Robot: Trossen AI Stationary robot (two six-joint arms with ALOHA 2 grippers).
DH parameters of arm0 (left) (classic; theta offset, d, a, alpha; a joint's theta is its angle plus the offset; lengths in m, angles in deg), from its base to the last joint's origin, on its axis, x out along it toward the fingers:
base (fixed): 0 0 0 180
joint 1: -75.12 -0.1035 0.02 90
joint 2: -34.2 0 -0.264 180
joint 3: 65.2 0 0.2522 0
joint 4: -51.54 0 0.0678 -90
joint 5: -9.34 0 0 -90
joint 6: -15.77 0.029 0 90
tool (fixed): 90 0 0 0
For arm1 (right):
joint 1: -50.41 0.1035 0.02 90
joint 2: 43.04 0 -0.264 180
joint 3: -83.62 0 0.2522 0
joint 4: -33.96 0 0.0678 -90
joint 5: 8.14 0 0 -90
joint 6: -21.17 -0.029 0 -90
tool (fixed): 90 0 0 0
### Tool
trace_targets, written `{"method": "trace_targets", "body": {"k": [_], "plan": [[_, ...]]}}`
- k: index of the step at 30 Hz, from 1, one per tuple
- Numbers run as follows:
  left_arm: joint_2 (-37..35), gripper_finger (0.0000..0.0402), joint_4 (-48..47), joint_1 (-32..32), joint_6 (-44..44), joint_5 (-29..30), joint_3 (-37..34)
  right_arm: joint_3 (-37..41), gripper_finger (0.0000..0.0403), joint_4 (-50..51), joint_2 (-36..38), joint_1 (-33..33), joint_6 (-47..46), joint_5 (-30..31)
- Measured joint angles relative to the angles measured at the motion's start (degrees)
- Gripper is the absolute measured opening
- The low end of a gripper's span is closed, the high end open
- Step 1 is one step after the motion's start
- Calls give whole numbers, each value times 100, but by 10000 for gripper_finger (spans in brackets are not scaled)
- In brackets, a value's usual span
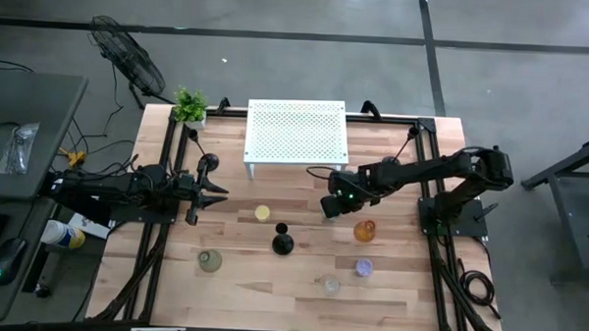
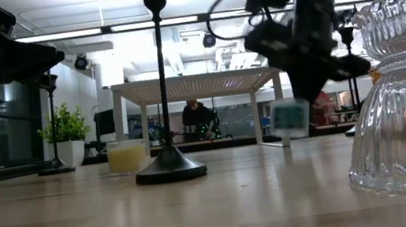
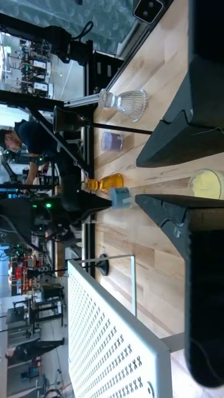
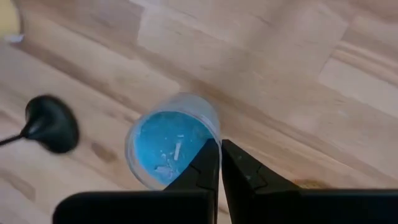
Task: Pick & Place candle stick holders
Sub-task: Put the blue scented candle on the shelf
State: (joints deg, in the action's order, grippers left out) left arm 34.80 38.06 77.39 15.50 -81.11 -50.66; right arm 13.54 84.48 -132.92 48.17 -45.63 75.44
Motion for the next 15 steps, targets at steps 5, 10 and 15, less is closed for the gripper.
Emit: {"method": "trace_targets", "body": {"k": [5,10,15], "plan": [[1,77,0,0,0,-2,0,-934,3,1068,0,-24,562,-118],[1,77,-2,0,0,-2,0,-2082,3,2036,2,-146,1043,-37],[2,77,0,0,0,-2,0,-2968,3,2677,11,-411,1545,252]]}}
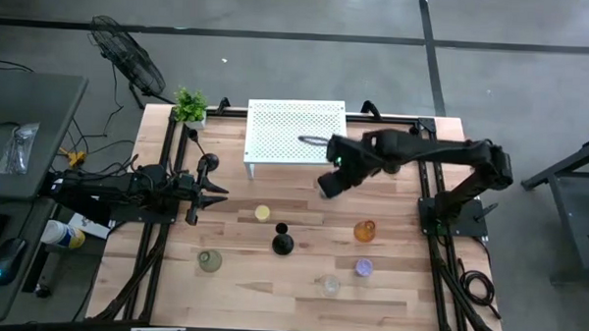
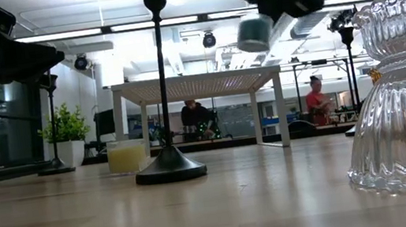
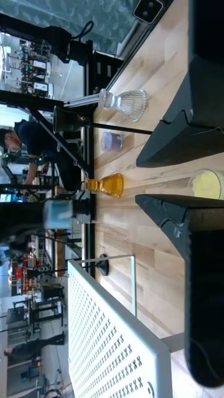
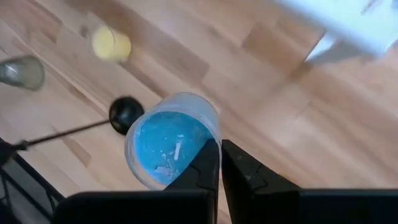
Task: Pick & Place candle stick holders
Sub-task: Put the blue scented candle on the shelf
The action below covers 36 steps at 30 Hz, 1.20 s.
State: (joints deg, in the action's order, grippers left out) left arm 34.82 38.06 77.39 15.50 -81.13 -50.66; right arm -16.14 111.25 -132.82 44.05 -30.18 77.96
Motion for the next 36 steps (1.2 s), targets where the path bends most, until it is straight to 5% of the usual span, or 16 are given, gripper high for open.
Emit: {"method": "trace_targets", "body": {"k": [18,36], "plan": [[-2,77,0,0,0,0,0,-1024,3,134,0,-1469,2536,96],[-2,77,0,0,0,2,0,-2345,3,326,-842,-2598,2583,-89]]}}
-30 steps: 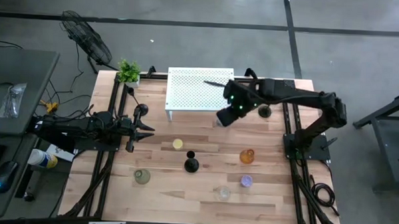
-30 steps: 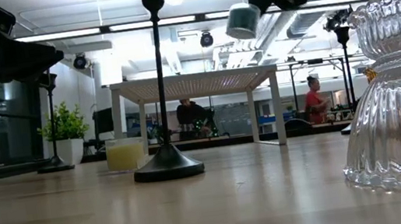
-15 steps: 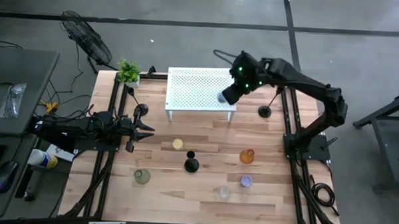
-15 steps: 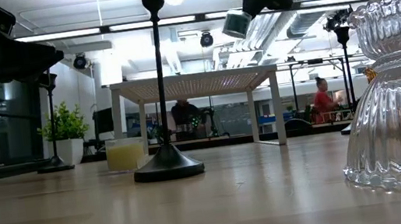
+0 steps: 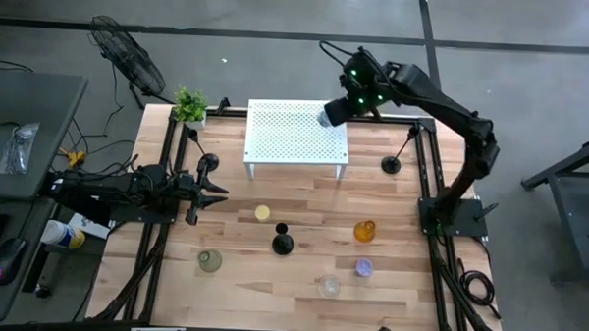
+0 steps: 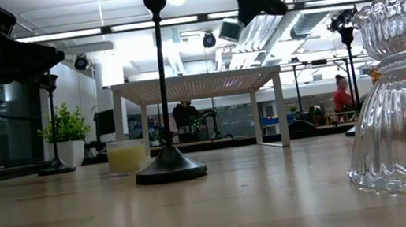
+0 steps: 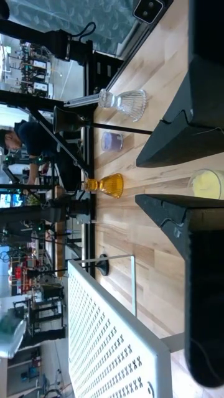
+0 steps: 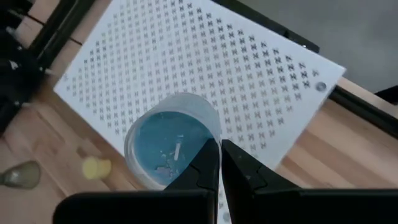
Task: Pick & Place candle stick holders
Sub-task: Put the blue scented candle on the shelf
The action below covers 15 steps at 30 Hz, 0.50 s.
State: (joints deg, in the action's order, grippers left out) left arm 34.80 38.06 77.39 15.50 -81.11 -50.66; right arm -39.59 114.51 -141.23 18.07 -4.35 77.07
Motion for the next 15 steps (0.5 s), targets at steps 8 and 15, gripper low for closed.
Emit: {"method": "trace_targets", "body": {"k": [8,15], "plan": [[0,77,0,0,0,0,0,-1254,3,353,-856,-199,-9,23],[2,77,-1,0,0,-2,0,-1713,3,392,-1311,-376,-47,191]]}}
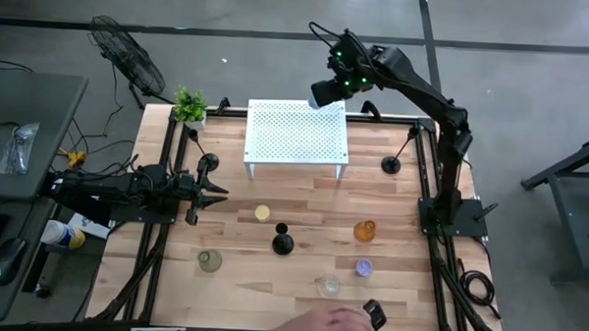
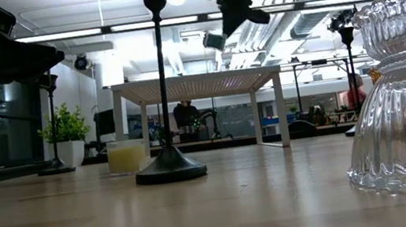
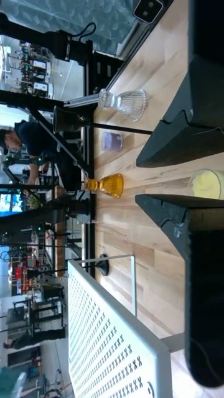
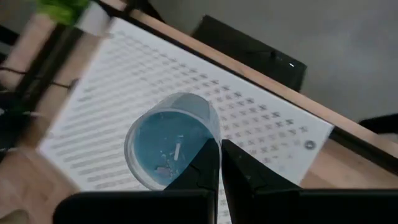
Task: Pick & Place candle stick holders
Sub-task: Put the blue scented candle on the shelf
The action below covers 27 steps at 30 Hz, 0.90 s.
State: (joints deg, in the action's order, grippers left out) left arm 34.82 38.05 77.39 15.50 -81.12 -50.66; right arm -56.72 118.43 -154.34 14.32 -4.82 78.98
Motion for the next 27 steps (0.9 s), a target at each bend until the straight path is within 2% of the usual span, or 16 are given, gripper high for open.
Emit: {"method": "trace_targets", "body": {"k": [6,27], "plan": [[-2,77,1,0,0,-1,0,0,3,573,-197,-113,-191,261],[-2,77,1,0,0,-5,0,5,3,745,-685,-381,-322,283]]}}
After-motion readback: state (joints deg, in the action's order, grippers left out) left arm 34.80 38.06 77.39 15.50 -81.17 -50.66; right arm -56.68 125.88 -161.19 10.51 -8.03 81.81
